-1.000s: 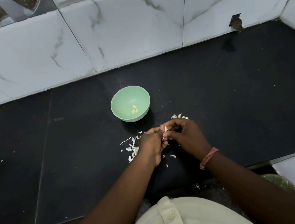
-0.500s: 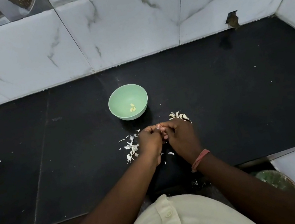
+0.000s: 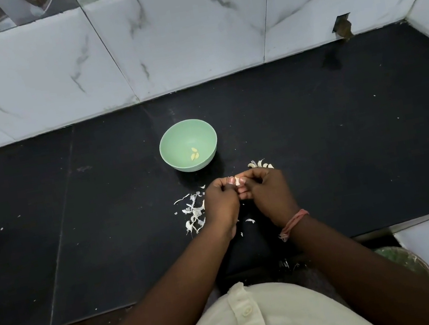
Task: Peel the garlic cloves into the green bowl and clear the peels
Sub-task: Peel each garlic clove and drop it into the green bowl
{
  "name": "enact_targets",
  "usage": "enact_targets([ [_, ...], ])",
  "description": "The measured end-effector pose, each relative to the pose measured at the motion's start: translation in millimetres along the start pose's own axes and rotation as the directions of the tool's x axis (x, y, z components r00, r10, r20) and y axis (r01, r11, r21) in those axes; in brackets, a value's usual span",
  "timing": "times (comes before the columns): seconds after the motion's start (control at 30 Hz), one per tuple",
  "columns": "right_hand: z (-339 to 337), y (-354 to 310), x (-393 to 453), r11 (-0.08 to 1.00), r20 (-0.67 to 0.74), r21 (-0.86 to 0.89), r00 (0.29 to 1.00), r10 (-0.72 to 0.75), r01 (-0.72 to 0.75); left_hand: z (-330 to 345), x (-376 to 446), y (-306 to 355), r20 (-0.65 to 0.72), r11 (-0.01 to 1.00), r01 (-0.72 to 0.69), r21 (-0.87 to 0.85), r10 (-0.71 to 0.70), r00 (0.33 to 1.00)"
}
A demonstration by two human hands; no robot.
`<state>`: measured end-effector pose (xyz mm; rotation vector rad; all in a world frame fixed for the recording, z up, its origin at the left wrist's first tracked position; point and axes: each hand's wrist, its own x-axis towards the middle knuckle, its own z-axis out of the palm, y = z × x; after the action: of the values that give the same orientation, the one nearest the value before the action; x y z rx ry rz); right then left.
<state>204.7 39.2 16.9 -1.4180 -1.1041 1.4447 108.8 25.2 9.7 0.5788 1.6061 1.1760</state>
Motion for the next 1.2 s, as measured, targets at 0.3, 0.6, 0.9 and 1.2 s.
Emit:
enact_targets([
  [0.3, -9, 7, 5, 0.998, -0.042, 0.067, 0.999, -0.015, 0.017, -3, 0, -1, 0.068, 0.998, 0.001, -0.061, 0.003, 0.998],
  [0.6, -14, 9, 3, 0.999, 0.065, 0.026, 0.997, -0.037, 0.036, -7, -2, -2, 0.108, 0.997, -0.060, 0.044, 0.055, 0.993],
  [0.9, -23, 13, -1, 0.998, -0.067, 0.055, 0.998, -0.013, 0.017, -5, 0, 2, 0.148, 0.995, 0.088, 0.048, -0.094, 0.985],
  [1.2, -25, 5, 1, 0.978, -0.174, -0.172, 0.974, -0.144, 0.114, 16, -1, 10, 0.052, 0.996, 0.082, 0.041, -0.085, 0.995],
])
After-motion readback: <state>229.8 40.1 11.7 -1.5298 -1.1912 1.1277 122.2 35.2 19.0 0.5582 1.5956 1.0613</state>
